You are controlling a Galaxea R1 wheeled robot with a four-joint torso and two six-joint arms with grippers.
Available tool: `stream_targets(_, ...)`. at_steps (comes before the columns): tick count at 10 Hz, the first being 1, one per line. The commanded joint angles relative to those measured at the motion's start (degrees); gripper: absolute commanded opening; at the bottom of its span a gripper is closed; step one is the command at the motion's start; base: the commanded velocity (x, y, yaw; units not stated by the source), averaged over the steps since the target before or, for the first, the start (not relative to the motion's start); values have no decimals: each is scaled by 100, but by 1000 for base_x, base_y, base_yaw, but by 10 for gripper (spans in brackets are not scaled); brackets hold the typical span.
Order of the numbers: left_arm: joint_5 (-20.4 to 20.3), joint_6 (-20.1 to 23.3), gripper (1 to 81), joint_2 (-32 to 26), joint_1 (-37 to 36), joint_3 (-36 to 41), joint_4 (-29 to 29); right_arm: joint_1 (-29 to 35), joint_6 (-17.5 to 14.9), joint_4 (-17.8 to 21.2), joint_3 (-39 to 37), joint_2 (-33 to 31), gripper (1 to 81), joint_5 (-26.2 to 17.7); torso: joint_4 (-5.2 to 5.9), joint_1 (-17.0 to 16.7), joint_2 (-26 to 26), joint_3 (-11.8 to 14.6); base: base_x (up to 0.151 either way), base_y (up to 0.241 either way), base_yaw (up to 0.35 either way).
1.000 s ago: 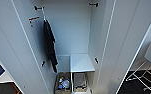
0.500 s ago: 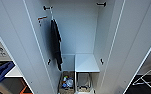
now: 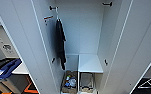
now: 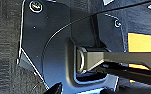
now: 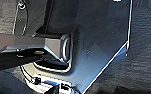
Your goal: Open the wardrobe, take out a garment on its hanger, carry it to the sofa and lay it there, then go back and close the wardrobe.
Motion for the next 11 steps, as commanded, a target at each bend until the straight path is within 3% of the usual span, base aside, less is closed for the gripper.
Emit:
stream_targets(1,182,20,811,-64,-159,-7,66,103,2,-44,24,-47,811,-294,0,0,0,0,0,69,0)
stream_targets(5,191,-16,811,-56,-97,-59,4,103,2,-44,23,-21,811,-312,0,0,0,0,0,0,0)
stream_targets(9,714,-429,811,163,263,-279,-177,121,-33,-44,15,84,811,-338,0,0,0,0,0,0,0)
stream_targets(11,973,46,811,208,298,-280,-875,147,-42,-44,6,137,811,-417,0,0,0,0,0,0,0)
